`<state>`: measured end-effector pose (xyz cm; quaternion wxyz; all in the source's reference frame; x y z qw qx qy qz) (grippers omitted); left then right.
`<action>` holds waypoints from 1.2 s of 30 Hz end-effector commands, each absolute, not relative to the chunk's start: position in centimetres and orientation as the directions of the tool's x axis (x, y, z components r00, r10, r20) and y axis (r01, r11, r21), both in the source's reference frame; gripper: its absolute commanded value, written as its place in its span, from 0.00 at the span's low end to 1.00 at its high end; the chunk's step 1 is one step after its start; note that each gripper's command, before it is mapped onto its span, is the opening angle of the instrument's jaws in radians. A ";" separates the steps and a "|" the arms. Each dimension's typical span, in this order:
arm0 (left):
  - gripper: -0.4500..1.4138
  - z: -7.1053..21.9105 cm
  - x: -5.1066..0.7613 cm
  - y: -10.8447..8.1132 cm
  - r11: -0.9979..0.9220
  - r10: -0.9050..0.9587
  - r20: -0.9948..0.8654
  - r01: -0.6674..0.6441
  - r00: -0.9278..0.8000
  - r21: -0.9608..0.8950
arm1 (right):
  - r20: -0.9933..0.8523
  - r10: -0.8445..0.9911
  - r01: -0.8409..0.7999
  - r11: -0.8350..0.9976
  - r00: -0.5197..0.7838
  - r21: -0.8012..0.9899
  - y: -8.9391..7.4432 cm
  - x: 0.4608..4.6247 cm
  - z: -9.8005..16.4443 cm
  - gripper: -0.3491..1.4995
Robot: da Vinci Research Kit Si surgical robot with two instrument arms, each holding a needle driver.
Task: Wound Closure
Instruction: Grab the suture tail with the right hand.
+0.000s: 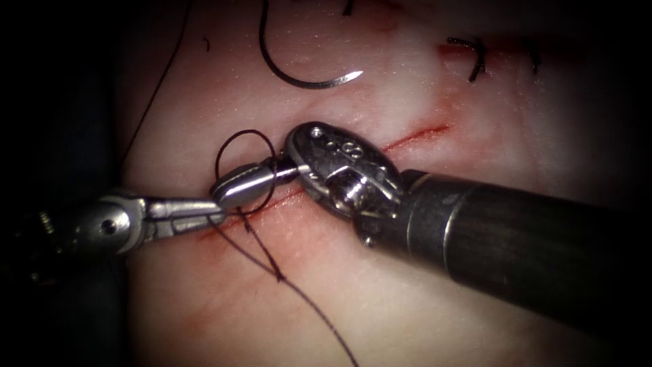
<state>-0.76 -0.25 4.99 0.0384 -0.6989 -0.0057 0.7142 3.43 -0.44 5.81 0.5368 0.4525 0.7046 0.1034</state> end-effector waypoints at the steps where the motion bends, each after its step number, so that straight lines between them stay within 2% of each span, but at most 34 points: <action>1: 0.05 5.1 -0.81 -0.2 -0.997 0.059 -0.998 -0.046 -0.023 -0.058 | -0.668 0.744 0.532 0.570 -0.011 0.626 -0.4 3.50 5.8 0.00; 5: 0.05 5.1 -0.80 -0.1 -0.997 0.059 -0.998 -0.042 -0.034 -0.057 | -0.717 0.694 0.575 0.563 0.062 0.594 -0.4 3.51 5.7 0.00; 16: 0.05 5.1 -0.74 -0.1 -0.998 0.062 -0.997 -0.035 -0.040 -0.061 | -0.791 0.597 0.632 0.564 0.133 0.532 -0.4 3.44 5.7 0.00; 25: 0.05 5.0 -0.74 0.0 -0.996 0.082 -0.996 -0.035 -0.043 -0.080 | -0.889 0.408 0.740 0.528 0.209 0.417 -0.4 3.50 5.7 0.02; 26: 0.05 5.0 -0.75 0.0 -0.996 0.081 -0.996 -0.033 -0.042 -0.080 | -0.904 0.363 0.764 0.510 0.224 0.394 -0.5 3.55 5.6 0.15; 27: 0.05 5.0 -0.75 0.0 -0.996 0.081 -0.996 -0.033 -0.042 -0.080 | -0.904 0.363 0.764 0.510 0.224 0.394 -0.5 3.55 5.6 0.15; 29: 0.05 5.0 -0.76 -0.1 -0.996 0.080 -0.996 -0.036 -0.043 -0.078 | -0.925 0.294 0.800 0.479 0.242 0.362 -0.5 3.63 5.6 0.25; 32: 0.05 5.0 -0.79 -0.1 -0.997 0.077 -0.996 -0.033 -0.042 -0.075 | -0.940 0.232 0.830 0.448 0.251 0.332 -0.5 3.72 5.5 0.35; 33: 0.05 5.0 -0.80 -0.1 -0.997 0.076 -0.996 -0.031 -0.041 -0.075 | -0.942 0.215 0.837 0.437 0.258 0.329 -0.5 3.74 5.5 0.40; 34: 0.05 5.0 -0.80 -0.1 -0.997 0.076 -0.996 -0.031 -0.041 -0.075 | -0.950 0.170 0.856 0.413 0.263 0.311 -0.6 3.77 5.5 0.51; 35: 0.05 5.0 -0.80 -0.1 -0.997 0.076 -0.996 -0.031 -0.041 -0.075 | -0.950 0.170 0.856 0.413 0.263 0.311 -0.6 3.77 5.5 0.51; 36: 0.05 5.0 -0.80 -0.1 -0.997 0.076 -0.996 -0.030 -0.041 -0.075 | -0.953 0.141 0.867 0.396 0.269 0.304 -0.6 3.78 5.5 0.57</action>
